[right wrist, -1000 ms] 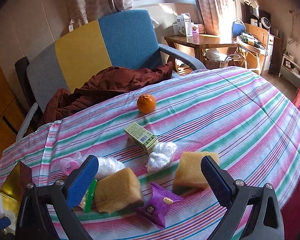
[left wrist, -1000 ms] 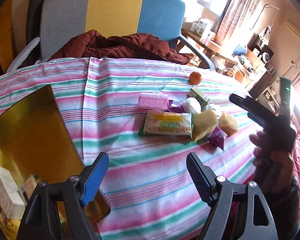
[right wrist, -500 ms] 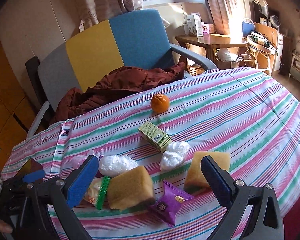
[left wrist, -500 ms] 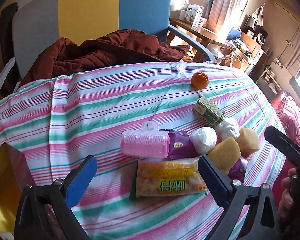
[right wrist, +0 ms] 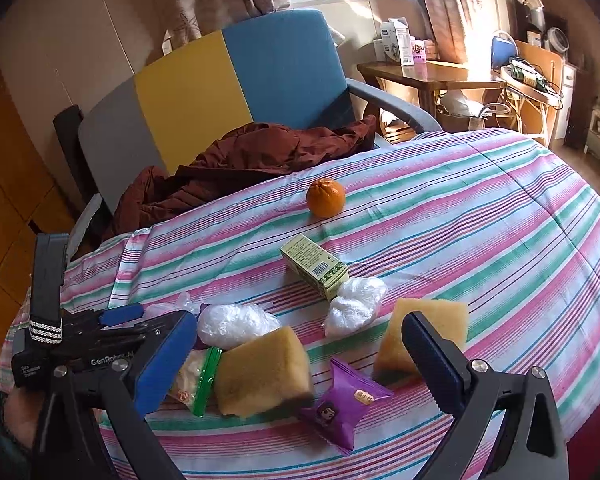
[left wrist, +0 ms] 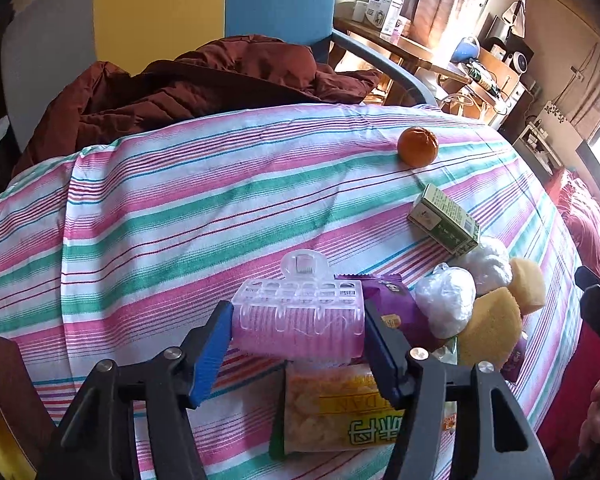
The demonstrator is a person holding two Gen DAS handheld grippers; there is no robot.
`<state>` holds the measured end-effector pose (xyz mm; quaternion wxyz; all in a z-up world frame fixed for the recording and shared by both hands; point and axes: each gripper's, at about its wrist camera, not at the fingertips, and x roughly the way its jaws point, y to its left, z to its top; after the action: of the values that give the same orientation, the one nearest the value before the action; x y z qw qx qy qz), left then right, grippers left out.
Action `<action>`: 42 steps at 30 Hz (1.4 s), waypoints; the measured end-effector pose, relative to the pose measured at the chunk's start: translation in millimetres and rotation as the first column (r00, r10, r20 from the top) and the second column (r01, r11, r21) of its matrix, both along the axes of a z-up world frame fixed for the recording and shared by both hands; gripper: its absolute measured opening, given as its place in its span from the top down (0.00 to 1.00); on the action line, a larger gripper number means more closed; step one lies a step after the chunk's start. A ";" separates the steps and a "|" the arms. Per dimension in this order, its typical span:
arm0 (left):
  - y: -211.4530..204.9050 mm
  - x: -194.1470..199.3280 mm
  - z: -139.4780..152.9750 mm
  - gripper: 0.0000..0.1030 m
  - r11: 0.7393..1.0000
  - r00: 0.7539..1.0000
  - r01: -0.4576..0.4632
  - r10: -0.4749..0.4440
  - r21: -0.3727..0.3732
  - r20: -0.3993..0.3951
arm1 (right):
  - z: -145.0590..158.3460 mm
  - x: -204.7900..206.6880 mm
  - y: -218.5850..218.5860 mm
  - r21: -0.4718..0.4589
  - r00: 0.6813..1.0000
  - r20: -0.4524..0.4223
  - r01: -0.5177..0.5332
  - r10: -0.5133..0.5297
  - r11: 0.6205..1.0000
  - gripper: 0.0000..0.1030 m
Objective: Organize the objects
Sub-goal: 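Move both grippers back to the table items and grasp the pink hair roller with the left, then lift the pink roller with the left gripper while the right grasps the snack bag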
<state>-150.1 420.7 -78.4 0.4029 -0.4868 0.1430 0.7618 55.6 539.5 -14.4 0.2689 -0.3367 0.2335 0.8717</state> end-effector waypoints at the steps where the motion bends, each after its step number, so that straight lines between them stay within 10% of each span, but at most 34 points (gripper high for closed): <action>1: -5.1 0.5 4.6 0.38 1.000 1.000 -0.009 0.009 0.019 -0.001 | -0.3 -0.8 -1.0 0.006 1.000 0.005 -0.003 0.003 1.000 0.00; 8: -64.2 3.4 42.5 0.38 0.989 0.995 -0.096 0.098 0.110 -0.011 | 1.7 -10.6 -21.9 0.072 0.994 0.017 -0.109 0.108 0.991 0.00; 13: -110.5 11.3 64.5 0.38 0.981 0.991 -0.128 0.133 0.149 -0.023 | -2.6 -32.6 -70.2 0.121 0.932 0.075 -0.361 0.355 0.925 0.02; 23: -189.7 21.5 75.1 0.38 0.955 0.975 -0.219 0.223 0.201 0.004 | -43.0 -107.5 -135.3 0.163 0.626 0.514 -0.742 0.586 0.651 0.17; 28: -223.6 22.4 72.9 0.38 0.940 0.962 -0.270 0.273 0.209 0.016 | -76.5 -132.2 -138.5 0.122 0.515 0.667 -0.788 0.538 0.604 0.49; 42: -284.2 1.2 57.1 0.38 0.896 0.913 -0.407 0.406 0.176 0.041 | -6.6 -91.2 -167.4 0.158 0.705 0.395 -0.684 0.589 0.712 0.64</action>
<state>-148.9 136.5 -21.2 0.2777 -0.4685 -0.0321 0.8381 -35.5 372.1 -21.0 0.0278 -0.4881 -0.0771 0.8690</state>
